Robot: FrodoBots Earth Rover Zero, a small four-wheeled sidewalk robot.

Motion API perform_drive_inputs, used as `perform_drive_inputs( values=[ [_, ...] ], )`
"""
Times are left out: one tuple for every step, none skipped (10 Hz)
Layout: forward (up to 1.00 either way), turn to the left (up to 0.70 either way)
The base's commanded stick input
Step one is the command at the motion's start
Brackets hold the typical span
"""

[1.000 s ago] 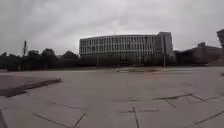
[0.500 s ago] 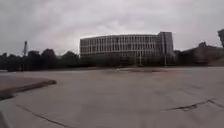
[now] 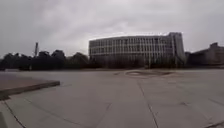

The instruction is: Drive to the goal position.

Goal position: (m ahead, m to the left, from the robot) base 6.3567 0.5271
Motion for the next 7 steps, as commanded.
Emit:
perform_drive_inputs(
  values=[
    [1.0,0.0],
    [1.0,0.0],
    [1.0,0.0],
    [1.0,0.0],
    [1.0,0.0],
    [1.0,0.0],
    [1.0,0.0]
  ],
)
